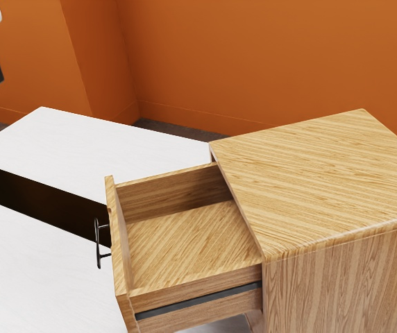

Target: Push the drawer handle with one arm to close the drawer

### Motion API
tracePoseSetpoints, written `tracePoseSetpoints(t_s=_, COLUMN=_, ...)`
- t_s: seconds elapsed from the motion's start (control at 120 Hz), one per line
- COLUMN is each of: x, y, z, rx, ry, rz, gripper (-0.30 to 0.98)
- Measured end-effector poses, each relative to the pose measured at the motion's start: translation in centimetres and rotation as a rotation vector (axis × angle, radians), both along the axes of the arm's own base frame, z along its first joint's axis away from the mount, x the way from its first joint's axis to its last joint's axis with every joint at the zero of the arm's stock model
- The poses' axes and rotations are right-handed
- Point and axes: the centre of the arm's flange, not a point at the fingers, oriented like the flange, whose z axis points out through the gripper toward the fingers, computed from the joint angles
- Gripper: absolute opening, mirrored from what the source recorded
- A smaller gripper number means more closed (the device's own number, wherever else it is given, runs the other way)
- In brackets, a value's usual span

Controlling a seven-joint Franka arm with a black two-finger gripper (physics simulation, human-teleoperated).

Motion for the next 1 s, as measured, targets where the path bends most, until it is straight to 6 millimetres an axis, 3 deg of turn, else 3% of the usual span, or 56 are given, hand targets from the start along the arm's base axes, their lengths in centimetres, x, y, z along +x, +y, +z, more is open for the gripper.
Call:
tracePoseSetpoints(t_s=0.133, x=0.5, y=-0.6, z=0.7, rx=0.017, ry=-0.025, rz=-0.025, gripper=0.69)
tracePoseSetpoints(t_s=0.15, x=0.4, y=-0.8, z=1.5, rx=0.024, ry=-0.041, rz=-0.028, gripper=0.69)
tracePoseSetpoints(t_s=0.192, x=-0.2, y=-1.7, z=5.8, rx=0.044, ry=-0.121, rz=-0.04, gripper=0.69)
tracePoseSetpoints(t_s=0.225, x=-0.5, y=-3.3, z=8.1, rx=0.055, ry=-0.16, rz=-0.068, gripper=0.69)
tracePoseSetpoints(t_s=0.267, x=-0.2, y=-6.5, z=9.6, rx=0.063, ry=-0.178, rz=-0.126, gripper=0.69)
tracePoseSetpoints(t_s=0.325, x=0.2, y=-10.1, z=10.2, rx=0.069, ry=-0.175, rz=-0.191, gripper=0.69)
tracePoseSetpoints(t_s=0.4, x=0.0, y=-12.9, z=10.4, rx=0.063, ry=-0.155, rz=-0.245, gripper=0.69)
tracePoseSetpoints(t_s=0.458, x=-1.9, y=-14.2, z=11.4, rx=0.049, ry=-0.162, rz=-0.277, gripper=0.69)
tracePoseSetpoints(t_s=0.567, x=-7.7, y=-15.2, z=11.6, rx=-0.008, ry=-0.154, rz=-0.311, gripper=0.66)
tracePoseSetpoints(t_s=0.667, x=-10.5, y=-17.8, z=9.6, rx=-0.043, ry=-0.104, rz=-0.365, gripper=0.41)
tracePoseSetpoints(t_s=0.775, x=-11.9, y=-20.2, z=5.5, rx=-0.065, ry=-0.005, rz=-0.412, gripper=0.17)
tracePoseSetpoints(t_s=0.883, x=-12.9, y=-22.9, z=2.0, rx=-0.057, ry=0.077, rz=-0.458, gripper=0.04)
tracePoseSetpoints(t_s=1.0, x=-12.9, y=-24.8, z=-3.7, rx=-0.045, ry=0.18, rz=-0.494, gripper=-0.03)
